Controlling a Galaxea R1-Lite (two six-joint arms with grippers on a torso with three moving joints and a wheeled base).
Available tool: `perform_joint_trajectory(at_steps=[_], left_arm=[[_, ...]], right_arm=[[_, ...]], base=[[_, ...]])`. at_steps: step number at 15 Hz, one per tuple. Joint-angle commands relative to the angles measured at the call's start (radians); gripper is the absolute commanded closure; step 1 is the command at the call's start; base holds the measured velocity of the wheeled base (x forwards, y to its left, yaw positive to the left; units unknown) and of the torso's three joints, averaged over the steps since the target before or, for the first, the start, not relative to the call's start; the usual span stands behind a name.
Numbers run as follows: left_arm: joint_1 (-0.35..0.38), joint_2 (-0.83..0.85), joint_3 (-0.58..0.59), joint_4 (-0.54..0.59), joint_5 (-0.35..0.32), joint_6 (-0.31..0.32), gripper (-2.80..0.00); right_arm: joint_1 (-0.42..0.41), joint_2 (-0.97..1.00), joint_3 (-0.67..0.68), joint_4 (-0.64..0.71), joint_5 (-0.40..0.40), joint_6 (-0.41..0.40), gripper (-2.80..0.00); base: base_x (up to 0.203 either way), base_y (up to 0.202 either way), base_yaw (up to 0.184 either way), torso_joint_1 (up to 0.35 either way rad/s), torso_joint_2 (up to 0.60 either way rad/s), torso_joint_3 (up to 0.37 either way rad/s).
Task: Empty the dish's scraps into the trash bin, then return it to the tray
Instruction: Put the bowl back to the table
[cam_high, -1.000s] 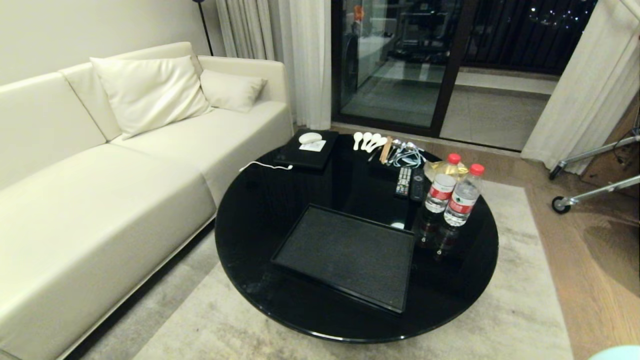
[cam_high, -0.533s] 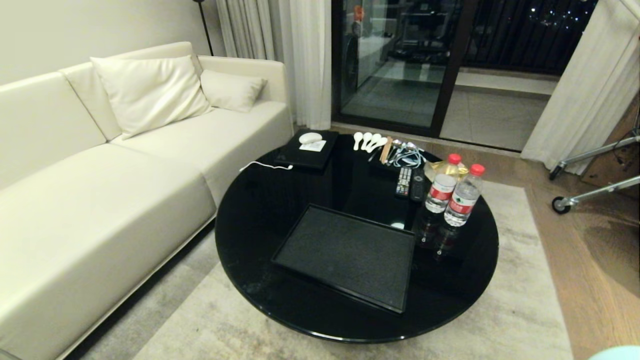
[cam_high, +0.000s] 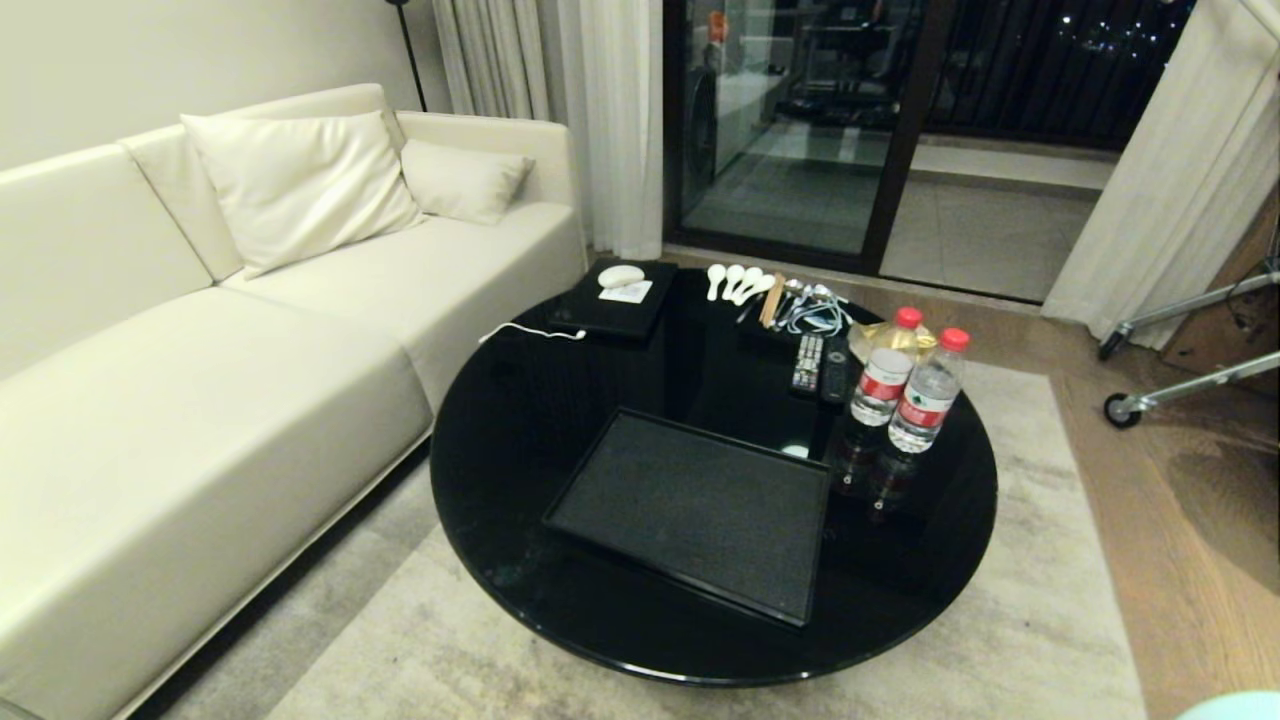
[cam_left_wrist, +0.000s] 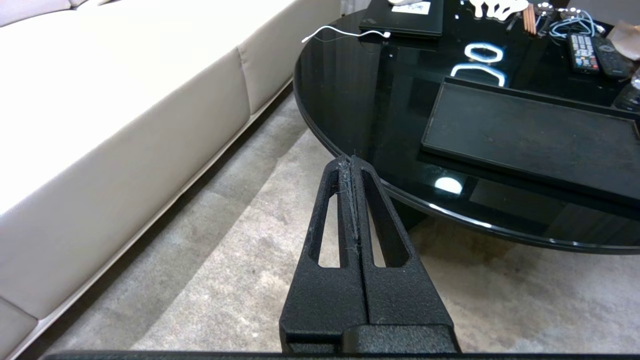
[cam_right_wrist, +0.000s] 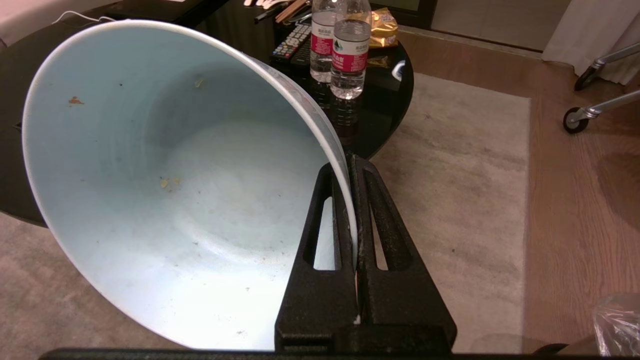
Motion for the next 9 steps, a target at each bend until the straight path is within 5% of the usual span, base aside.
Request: perform_joint_trajectory(at_steps=[1,9], left_arm=[[0.0,0.0,0.0,0.0,0.0,0.0,0.0],[0.0,0.0,0.0,0.0,-0.001,0.0,0.0]], right_arm=[[0.0,0.0,0.0,0.0,0.0,-0.001,0.0],[0.0,0.001,0.0,0.0,0.0,-0.001,0.0]], base=[[0.0,0.0,0.0,0.0,0.0,0.0],[0.0,0.0,0.0,0.0,0.0,0.0]])
